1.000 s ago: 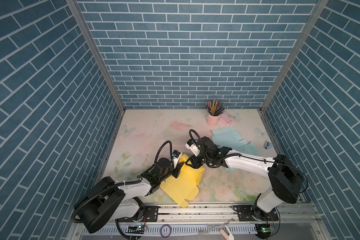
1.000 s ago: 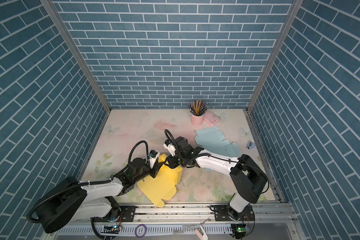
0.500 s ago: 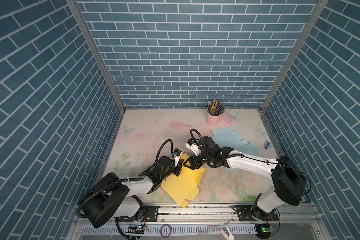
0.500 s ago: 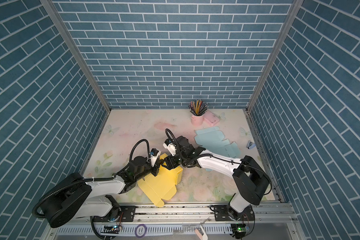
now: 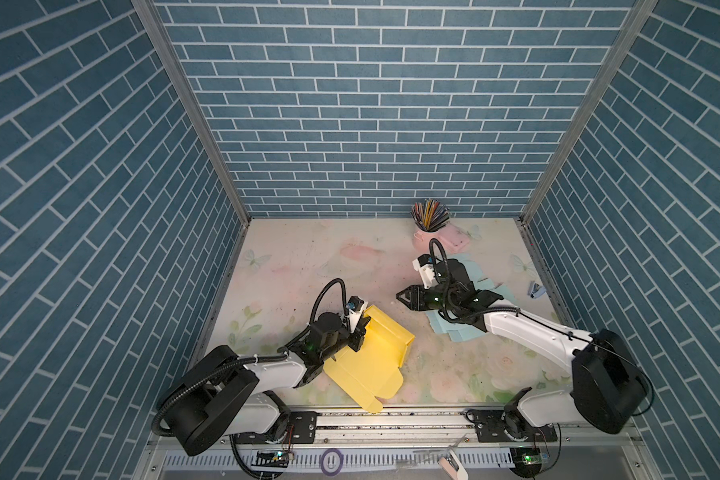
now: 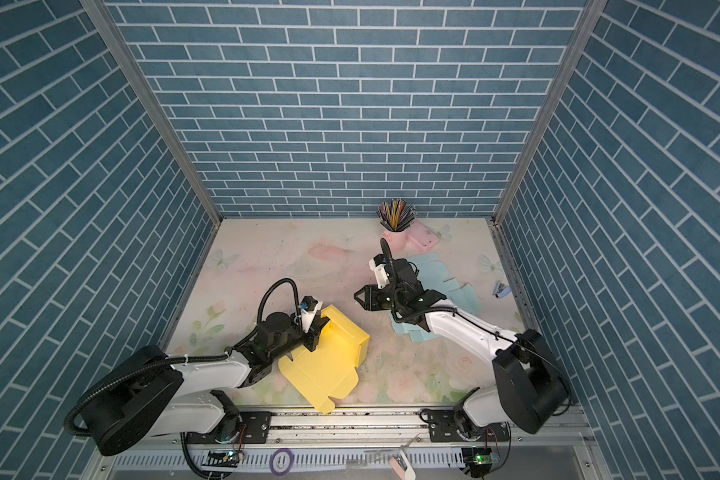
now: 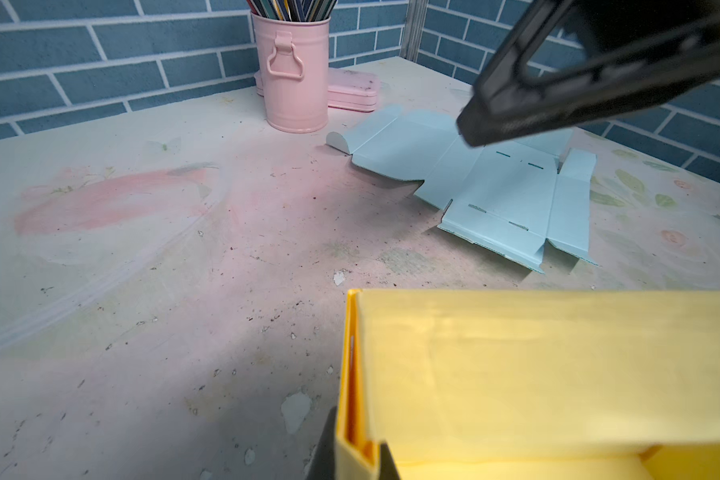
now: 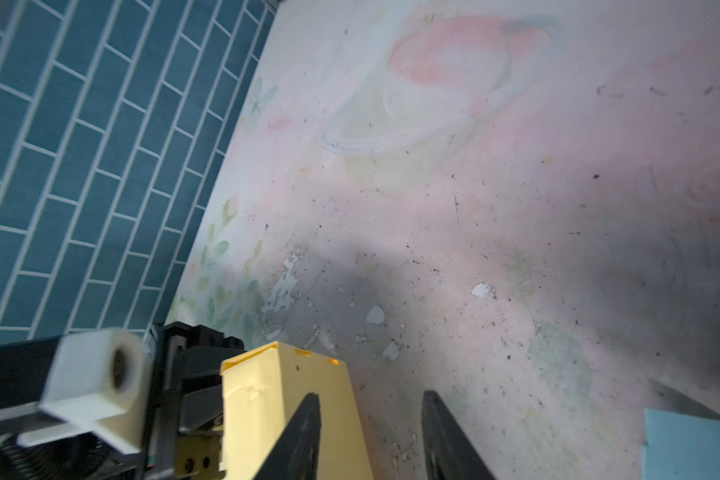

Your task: Fold the paper box

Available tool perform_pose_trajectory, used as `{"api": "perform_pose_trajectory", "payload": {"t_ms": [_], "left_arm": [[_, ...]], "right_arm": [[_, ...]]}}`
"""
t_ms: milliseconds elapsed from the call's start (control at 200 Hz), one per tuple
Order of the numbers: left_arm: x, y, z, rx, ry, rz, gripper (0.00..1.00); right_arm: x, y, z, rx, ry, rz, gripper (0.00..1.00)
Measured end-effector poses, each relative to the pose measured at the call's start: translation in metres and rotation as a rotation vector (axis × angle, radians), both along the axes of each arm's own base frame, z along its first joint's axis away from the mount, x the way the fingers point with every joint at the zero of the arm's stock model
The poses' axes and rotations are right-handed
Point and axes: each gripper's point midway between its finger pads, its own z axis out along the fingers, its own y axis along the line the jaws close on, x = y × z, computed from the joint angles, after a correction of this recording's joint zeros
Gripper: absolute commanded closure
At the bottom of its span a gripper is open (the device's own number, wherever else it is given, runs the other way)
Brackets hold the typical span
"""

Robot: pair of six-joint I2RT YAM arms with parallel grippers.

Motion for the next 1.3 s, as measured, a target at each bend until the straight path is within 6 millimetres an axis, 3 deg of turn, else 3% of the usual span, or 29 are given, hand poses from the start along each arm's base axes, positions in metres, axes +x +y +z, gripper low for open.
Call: {"api": "perform_pose_trajectory", "payload": {"t_ms": [135, 225, 435, 640, 955, 1300], "left_arm": [[0.0, -0.001, -0.001, 0.001, 0.003, -0.003, 0.98], [0.0, -0.001, -0.004, 0.004, 0.006, -0.003, 0.98], [0.003, -0.002, -0.018, 0.024, 0.027, 0.005, 0.97], [0.012, -0.001, -0.028, 0.064, 0.004, 0.038, 0.97], [0.024, -0.002, -0.028, 0.058, -0.049, 0.075, 0.87], [0.006, 0.0, -0.035, 0.061, -0.025, 0.056, 0.81]], "right_arm": [[-0.001, 0.009, -0.045, -0.058, 0.093, 0.026, 0.62], [-0.011, 0.017, -0.059, -0.071, 0.13, 0.064, 0.63], [-0.024, 0.055, -0.041, 0.0, 0.112, 0.169, 0.63], [-0.015, 0.063, -0.061, 0.001, 0.144, 0.147, 0.64], [-0.004, 0.064, -0.06, 0.01, 0.118, 0.106, 0.64], [-0.031, 0.071, -0.057, 0.01, 0.123, 0.156, 0.65]]}}
